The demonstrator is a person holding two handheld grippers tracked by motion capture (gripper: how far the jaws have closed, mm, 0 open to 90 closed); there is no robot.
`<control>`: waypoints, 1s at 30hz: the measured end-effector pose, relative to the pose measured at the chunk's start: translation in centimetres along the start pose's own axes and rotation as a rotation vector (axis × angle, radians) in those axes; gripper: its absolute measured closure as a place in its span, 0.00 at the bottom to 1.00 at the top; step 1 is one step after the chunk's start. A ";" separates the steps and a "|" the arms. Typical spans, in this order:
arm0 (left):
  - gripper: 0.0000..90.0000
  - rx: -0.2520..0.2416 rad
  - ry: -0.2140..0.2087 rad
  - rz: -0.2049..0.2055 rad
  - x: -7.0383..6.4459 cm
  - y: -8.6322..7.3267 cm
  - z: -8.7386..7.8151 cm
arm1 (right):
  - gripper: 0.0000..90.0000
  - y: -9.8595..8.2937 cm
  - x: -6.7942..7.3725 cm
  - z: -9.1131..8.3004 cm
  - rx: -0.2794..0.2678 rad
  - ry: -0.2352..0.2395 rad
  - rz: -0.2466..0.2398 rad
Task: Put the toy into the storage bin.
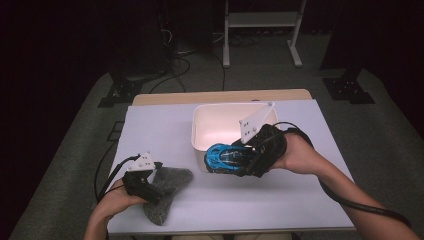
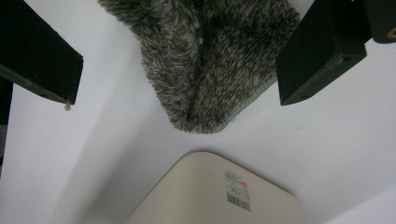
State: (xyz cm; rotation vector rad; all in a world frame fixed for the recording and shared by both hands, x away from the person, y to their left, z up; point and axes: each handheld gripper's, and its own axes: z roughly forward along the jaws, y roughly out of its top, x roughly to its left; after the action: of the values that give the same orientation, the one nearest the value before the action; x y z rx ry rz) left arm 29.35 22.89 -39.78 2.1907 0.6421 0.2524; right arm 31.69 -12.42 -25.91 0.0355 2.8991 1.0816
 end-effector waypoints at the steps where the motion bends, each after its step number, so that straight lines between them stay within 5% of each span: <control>1: 0.00 0.000 0.000 0.001 0.0 0.0 0.0 | 0.28 0.2 -0.3 -0.2 0.001 -0.004 0.000; 12: 0.00 0.001 0.001 -0.001 0.1 -0.1 0.0 | 0.28 0.5 -3.9 -1.2 0.015 -0.034 0.037; 30: 0.00 -0.001 -0.002 -0.002 0.3 -0.1 0.0 | 0.28 0.2 -8.6 -0.3 0.056 -0.042 0.092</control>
State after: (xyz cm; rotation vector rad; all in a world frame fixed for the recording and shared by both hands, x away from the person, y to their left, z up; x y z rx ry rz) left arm 29.56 23.08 -39.93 2.1887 0.6434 0.2494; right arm 40.27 -12.77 -25.29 0.1927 2.9152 0.9989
